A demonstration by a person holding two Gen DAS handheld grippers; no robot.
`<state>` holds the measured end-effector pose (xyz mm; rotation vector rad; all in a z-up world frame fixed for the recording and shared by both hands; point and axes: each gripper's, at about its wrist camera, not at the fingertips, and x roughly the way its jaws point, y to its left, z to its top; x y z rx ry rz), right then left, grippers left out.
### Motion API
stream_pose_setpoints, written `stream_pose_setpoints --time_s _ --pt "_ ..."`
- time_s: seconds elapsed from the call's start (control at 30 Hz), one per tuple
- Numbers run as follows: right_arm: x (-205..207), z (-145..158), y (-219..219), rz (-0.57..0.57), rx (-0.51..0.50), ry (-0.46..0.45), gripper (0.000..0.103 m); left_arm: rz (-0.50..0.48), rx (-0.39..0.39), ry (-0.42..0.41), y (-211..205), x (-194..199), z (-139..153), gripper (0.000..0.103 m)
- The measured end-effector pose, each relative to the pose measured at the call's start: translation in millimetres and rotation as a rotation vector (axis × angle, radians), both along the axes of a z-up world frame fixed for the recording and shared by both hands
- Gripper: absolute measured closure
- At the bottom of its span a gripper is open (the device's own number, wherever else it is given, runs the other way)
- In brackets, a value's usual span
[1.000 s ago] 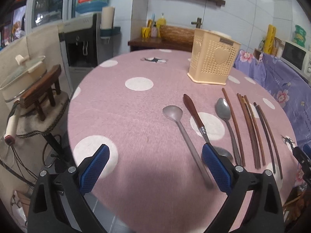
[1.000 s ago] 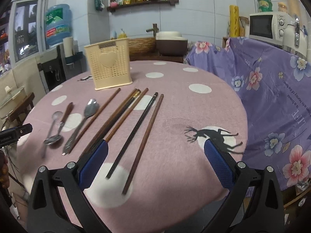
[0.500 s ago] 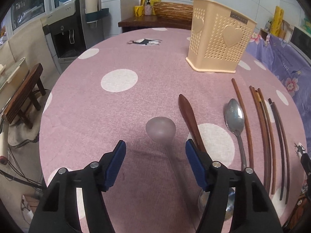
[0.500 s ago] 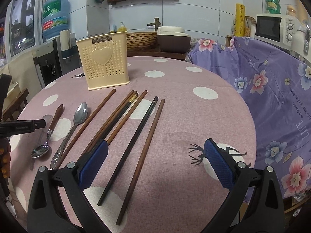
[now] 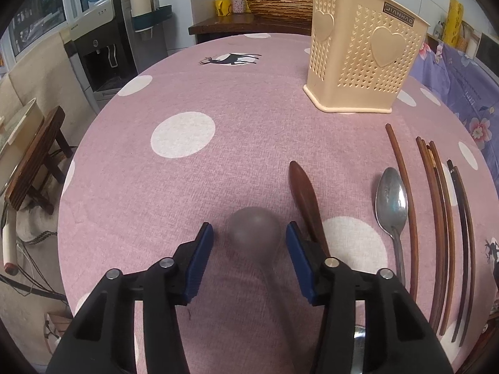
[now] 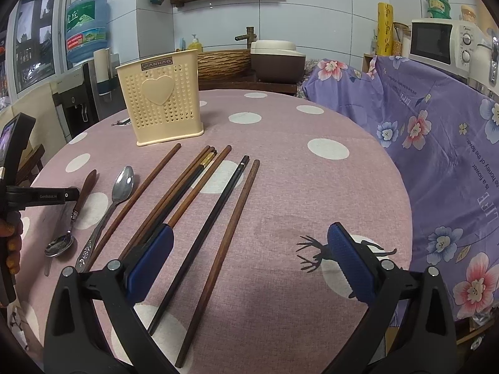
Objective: Organize utensils
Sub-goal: 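Grasp the metal spoon with the left tool while the right tool grasps a wooden chopstick, then carry the spoon and chopstick to the beige caddy and drop them in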
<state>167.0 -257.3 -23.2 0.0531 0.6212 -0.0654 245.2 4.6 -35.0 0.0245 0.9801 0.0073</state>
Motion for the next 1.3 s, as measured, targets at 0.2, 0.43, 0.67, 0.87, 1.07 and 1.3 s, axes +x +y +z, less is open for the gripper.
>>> stream_pose_setpoints --time_s 0.2,0.43,0.67,0.87,1.07,1.3 --pt "20.2 -0.4 -2.9 0.023 0.037 0.044 0.005 -0.013 0.003 0.0 -2.4 4.6 0.0 0.066" --pt "67.7 -3.3 -6.9 0.004 0.04 0.155 0.023 -0.022 -0.011 -0.013 -0.2 3.1 -0.8 0.066" --pt "101.1 -10.4 -12.7 -0.031 0.069 0.238 0.055 -0.038 -0.016 -0.016 0.3 5.3 -1.5 0.066" --pt "122.5 -19.2 -8.2 -0.045 0.07 0.288 0.072 -0.048 -0.012 -0.019 -0.6 7.1 -2.2 0.066" --pt "138.9 -17.2 -4.4 -0.061 0.031 0.294 0.082 -0.056 -0.004 -0.022 -1.5 9.9 -3.1 0.066" --pt "149.1 -16.6 -9.4 -0.051 0.051 0.294 0.093 -0.056 -0.009 -0.033 -0.2 11.1 -3.5 0.066"
